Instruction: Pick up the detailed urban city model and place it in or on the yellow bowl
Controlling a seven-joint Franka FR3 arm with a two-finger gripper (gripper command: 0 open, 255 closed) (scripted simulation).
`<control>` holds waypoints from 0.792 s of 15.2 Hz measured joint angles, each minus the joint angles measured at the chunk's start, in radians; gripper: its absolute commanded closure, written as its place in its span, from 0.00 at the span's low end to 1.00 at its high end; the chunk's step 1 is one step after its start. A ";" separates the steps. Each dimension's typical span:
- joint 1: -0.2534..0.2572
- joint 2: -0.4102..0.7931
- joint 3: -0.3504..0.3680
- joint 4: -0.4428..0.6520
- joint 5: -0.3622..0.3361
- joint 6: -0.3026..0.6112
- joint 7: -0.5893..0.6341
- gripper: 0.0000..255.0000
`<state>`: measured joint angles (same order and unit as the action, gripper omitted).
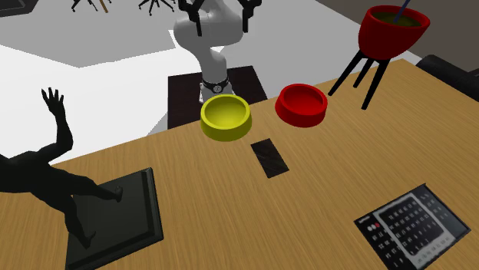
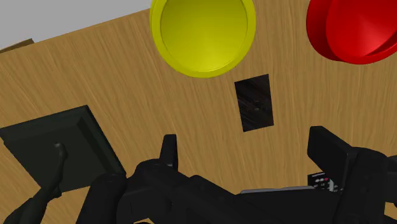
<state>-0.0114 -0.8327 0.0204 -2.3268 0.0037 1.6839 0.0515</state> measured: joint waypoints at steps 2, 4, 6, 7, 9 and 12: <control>0.001 0.016 0.005 0.001 0.002 0.010 0.005 0.00; 0.003 0.053 0.019 -0.015 0.008 0.050 0.020 0.00; 0.005 0.096 0.034 -0.031 0.013 0.092 0.036 0.00; 0.007 0.122 0.045 -0.040 0.017 0.119 0.048 0.00; 0.010 0.170 0.061 -0.052 0.022 0.163 0.067 0.00; 0.012 0.263 0.085 -0.062 0.026 0.239 0.093 0.00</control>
<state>0.0006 -0.5700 0.1053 -2.3886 0.0299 1.9232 0.1445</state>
